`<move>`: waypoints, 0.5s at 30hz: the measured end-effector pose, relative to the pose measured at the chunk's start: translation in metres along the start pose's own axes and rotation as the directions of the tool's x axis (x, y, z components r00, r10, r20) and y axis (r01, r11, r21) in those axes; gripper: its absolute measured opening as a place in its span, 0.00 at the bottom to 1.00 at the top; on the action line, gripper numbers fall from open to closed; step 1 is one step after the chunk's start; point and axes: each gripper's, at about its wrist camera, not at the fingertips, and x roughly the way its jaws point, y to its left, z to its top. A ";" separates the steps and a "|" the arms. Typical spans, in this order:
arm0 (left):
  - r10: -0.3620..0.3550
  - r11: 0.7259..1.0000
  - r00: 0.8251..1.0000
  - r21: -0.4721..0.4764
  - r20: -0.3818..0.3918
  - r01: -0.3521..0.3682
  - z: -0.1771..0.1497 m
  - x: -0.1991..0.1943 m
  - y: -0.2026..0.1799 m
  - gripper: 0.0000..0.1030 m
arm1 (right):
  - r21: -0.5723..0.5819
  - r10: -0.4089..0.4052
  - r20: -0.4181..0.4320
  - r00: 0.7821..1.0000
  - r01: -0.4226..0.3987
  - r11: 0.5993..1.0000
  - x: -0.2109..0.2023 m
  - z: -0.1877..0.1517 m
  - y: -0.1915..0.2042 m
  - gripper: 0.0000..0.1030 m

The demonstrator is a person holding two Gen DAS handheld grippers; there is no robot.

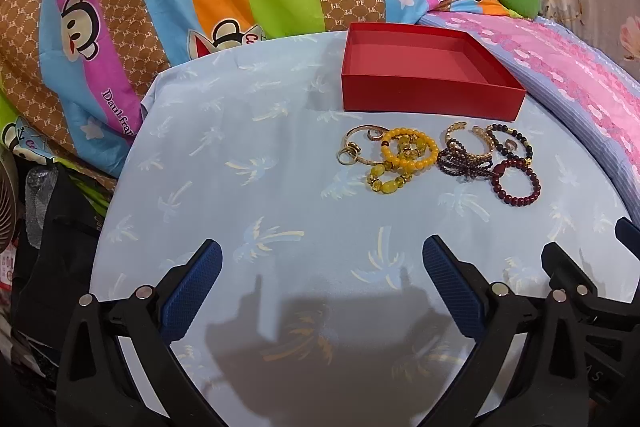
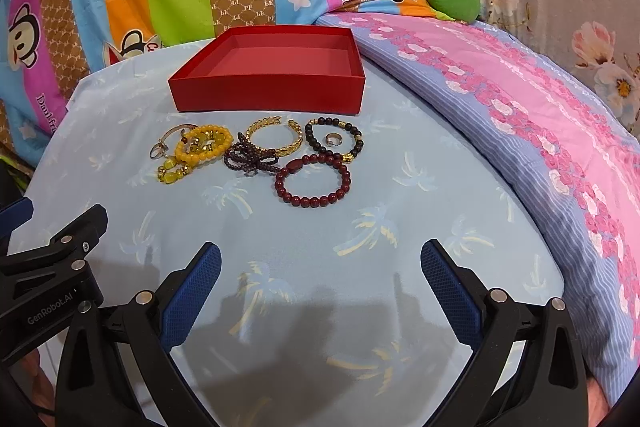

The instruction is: Organize jewelry

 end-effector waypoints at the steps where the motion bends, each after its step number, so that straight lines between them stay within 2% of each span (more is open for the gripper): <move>1: -0.001 1.000 1.000 -0.002 0.000 0.001 0.000 0.000 0.000 0.93 | 0.000 -0.001 0.002 1.000 0.001 1.000 -0.001 0.000 0.000 0.94; 15: 0.001 1.000 1.000 0.001 0.008 -0.001 0.001 -0.004 0.002 0.92 | 0.002 -0.006 0.013 1.000 0.006 1.000 -0.006 -0.001 0.003 0.94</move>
